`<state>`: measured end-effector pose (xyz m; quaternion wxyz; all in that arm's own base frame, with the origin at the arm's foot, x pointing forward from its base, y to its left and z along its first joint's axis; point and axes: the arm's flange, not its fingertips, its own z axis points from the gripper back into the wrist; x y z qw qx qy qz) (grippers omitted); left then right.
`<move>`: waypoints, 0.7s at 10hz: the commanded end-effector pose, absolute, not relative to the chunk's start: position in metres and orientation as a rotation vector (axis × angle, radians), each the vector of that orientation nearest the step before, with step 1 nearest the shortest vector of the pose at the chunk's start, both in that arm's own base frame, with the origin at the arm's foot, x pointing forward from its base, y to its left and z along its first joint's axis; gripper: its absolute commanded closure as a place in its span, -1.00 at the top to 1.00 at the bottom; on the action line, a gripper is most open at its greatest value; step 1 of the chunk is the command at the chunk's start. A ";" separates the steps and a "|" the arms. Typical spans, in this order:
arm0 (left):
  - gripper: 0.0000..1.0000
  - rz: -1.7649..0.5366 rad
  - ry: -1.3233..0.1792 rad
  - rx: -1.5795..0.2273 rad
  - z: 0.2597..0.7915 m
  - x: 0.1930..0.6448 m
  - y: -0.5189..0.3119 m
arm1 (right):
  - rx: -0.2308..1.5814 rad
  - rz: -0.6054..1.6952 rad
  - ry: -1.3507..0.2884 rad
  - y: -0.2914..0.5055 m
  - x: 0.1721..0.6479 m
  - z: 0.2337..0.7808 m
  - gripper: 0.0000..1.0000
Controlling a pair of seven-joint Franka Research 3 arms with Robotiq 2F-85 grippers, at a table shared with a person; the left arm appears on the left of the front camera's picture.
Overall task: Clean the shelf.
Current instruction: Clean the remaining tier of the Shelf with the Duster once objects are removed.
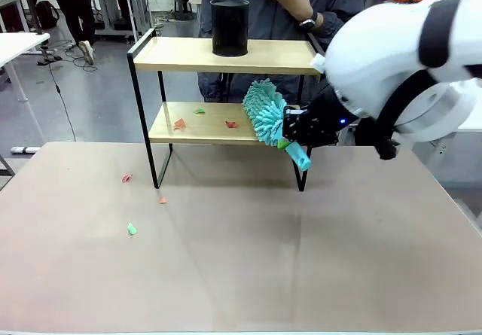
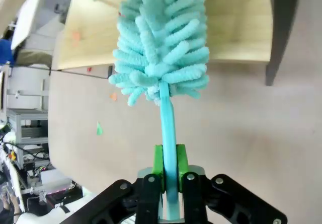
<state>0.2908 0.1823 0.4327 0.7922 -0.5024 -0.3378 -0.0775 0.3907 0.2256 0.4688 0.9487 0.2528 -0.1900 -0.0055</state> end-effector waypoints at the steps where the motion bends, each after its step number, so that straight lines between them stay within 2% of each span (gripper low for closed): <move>1: 1.00 -0.178 -0.758 -1.095 0.432 0.290 0.180 | 0.502 -0.039 -0.394 0.243 0.401 0.469 -1.00; 7: 1.00 -0.178 -0.758 -1.095 0.432 0.290 0.180 | 0.520 0.082 -0.356 0.280 0.407 0.462 -1.00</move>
